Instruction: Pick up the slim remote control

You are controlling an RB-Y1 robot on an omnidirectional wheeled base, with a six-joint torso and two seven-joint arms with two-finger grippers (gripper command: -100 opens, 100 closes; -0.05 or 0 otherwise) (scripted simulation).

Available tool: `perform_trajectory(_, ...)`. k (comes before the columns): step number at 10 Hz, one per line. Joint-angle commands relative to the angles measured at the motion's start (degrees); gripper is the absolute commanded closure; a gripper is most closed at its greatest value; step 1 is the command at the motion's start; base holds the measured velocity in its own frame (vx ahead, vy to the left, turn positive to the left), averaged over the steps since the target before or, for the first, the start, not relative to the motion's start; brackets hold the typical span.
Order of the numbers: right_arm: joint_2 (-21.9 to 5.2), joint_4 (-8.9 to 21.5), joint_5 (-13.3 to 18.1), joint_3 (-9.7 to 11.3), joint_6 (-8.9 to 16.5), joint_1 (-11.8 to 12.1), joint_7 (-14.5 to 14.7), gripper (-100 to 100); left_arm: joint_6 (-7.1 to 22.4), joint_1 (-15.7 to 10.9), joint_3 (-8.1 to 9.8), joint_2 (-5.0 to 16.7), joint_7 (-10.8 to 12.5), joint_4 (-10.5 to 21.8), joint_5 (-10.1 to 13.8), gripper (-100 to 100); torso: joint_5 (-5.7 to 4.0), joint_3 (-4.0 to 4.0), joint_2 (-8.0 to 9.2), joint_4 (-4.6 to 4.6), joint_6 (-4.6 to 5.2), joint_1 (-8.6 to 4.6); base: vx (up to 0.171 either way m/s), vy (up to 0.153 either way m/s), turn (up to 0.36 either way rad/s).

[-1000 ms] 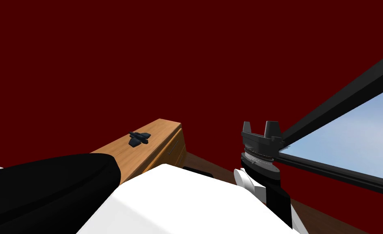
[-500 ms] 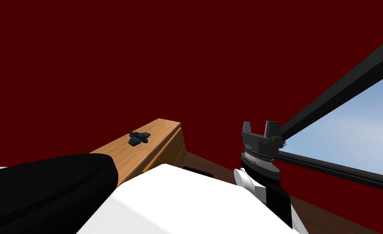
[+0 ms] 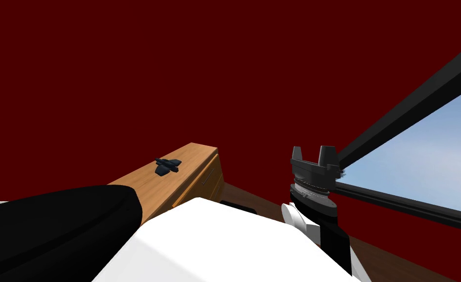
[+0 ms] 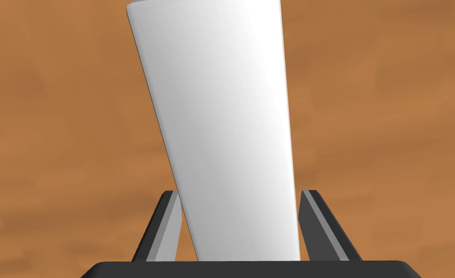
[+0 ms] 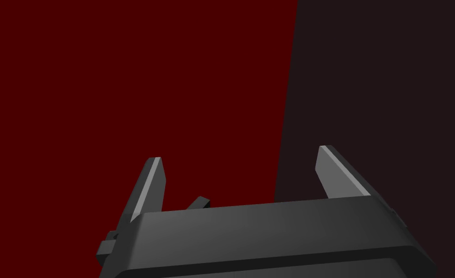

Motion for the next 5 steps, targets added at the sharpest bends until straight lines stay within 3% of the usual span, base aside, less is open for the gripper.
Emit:
perform_trajectory(1, 0.00, 0.00, 0.00, 0.00, 0.00, 0.00, 0.00, 0, -1.12, 1.27, 1.69, -1.35, -0.44, -0.81, 0.36, 100, 0.00, 0.00, 0.00, 0.00, 0.00, 0.00, 0.029, 0.022, 0.058)
perform_trajectory(3, 0.00, 0.00, 0.00, 0.00, 0.00, 0.01, 0.00, 0, -2.53, 2.54, 3.41, -3.00, -1.11, -1.58, 0.85, 100, -0.02, -0.09, -0.15, -0.04, -0.02, 0.04, 0.053, 0.022, 0.033)
perform_trajectory(4, 0.00, 0.00, 0.00, 0.00, 0.00, 0.01, 0.00, 0, -2.03, 2.02, 2.79, -2.36, -0.94, -1.11, 0.76, 100, -0.04, -0.12, -0.21, -0.05, -0.01, 0.02, 0.025, 0.009, 0.004)
perform_trajectory(5, 0.00, 0.00, 0.00, 0.00, 0.00, 0.00, 0.00, 0, -2.30, 2.09, 2.95, -2.47, -1.04, -1.12, 0.81, 0, -0.01, -0.10, -0.15, -0.05, 0.00, 0.00, 0.000, 0.000, 0.000)
